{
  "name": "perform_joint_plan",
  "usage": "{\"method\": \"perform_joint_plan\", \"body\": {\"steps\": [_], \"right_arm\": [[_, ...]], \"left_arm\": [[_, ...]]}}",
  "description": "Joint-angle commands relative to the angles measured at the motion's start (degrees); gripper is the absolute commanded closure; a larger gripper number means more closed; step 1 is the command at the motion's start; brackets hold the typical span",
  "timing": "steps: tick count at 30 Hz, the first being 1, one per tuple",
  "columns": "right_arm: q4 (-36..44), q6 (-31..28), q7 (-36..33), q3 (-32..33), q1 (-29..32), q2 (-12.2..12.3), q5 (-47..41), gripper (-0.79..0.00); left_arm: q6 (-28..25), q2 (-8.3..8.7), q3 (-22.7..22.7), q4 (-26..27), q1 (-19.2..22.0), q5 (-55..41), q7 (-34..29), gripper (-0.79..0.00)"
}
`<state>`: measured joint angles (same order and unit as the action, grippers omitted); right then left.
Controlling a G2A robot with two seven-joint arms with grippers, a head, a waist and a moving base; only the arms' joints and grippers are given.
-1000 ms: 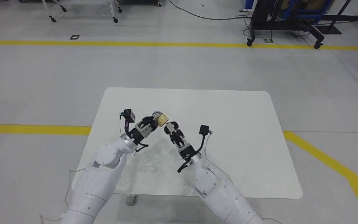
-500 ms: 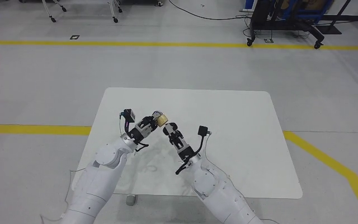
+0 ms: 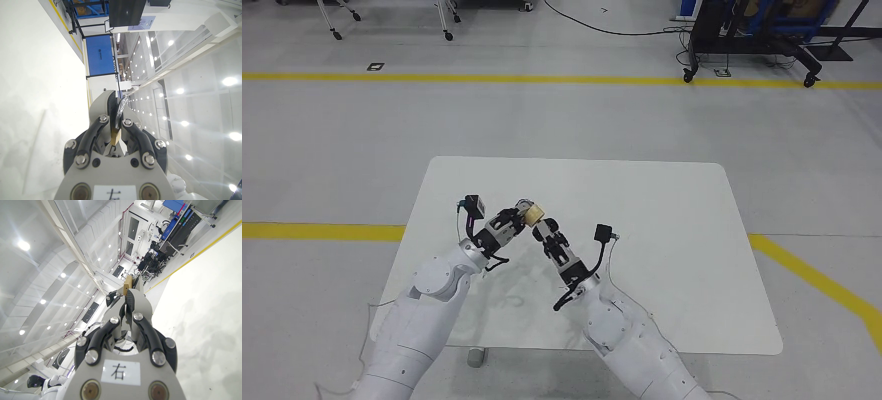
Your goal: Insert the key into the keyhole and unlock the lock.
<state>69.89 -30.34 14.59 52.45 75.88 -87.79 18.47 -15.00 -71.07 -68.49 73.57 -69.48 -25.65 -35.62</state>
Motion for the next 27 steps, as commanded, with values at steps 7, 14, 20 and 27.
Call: {"method": "perform_joint_plan", "body": {"steps": [7,14,20,27], "right_arm": [[-0.31,-0.78,0.24,0.40,-0.01,-0.22,0.07,0.000],[-0.51,-1.82,0.26,1.02,0.10,-0.29,0.22,-0.357],[-0.42,-2.25,0.01,1.36,0.33,-0.38,0.06,-0.351],[-0.18,-2.49,-0.42,1.75,0.66,-0.47,-0.31,-0.372]], "left_arm": [[0.25,-0.10,0.10,-0.30,0.19,-0.01,-0.51,0.000],[0.72,-0.20,0.10,-0.86,0.56,-0.23,-0.74,0.000],[0.97,-0.26,0.02,-1.17,0.75,-0.27,-0.74,0.000],[1.06,-0.31,-0.08,-1.16,0.76,-0.23,-0.82,0.000]]}}
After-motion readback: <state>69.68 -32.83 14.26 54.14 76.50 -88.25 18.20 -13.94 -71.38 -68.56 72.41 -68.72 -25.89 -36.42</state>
